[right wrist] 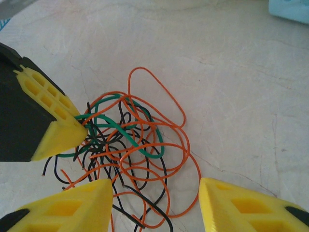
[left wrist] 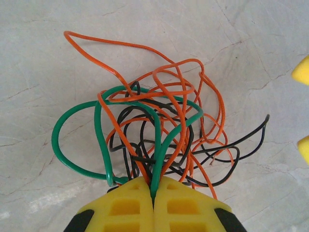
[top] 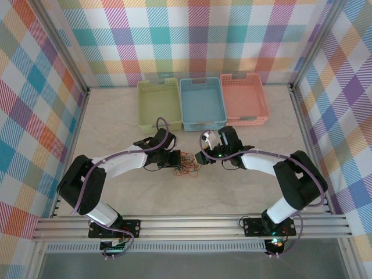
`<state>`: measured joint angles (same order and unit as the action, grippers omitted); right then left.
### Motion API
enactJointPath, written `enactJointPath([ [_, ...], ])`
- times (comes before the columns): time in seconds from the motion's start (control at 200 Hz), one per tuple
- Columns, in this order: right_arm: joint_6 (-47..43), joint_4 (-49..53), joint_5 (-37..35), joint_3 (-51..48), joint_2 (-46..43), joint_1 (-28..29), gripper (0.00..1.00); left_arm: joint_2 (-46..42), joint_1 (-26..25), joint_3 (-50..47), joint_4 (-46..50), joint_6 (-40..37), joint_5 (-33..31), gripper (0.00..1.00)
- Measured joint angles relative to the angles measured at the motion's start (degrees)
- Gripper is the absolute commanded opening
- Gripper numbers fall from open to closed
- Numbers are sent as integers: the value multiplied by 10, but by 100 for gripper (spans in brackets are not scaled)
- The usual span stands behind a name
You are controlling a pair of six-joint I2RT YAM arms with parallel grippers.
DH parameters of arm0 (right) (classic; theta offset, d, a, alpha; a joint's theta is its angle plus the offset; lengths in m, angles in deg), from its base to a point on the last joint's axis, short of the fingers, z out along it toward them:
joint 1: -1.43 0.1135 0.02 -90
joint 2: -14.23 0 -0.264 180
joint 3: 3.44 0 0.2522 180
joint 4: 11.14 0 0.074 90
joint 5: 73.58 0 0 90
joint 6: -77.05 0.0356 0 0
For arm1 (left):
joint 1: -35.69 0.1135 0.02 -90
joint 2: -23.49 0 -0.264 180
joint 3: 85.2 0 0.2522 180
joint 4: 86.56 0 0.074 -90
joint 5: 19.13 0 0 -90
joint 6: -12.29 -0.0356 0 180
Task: Untangle the cables
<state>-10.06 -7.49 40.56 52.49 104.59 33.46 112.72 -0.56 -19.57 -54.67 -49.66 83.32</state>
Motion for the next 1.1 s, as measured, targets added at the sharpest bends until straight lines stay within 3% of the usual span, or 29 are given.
enactJointPath([
  [0.255,-12,49,15,41,41,3,49,0,5,0,0,6,-1,0],
  [0.825,-35,105,-12,55,46,12,47,0,5,0,12,9,-2,0],
  [0.96,-36,108,-22,62,49,14,37,0,5,0,12,9,-2,0],
  [1.1,-37,112,-32,64,55,17,35,0,5,0,12,9,-2,0],
])
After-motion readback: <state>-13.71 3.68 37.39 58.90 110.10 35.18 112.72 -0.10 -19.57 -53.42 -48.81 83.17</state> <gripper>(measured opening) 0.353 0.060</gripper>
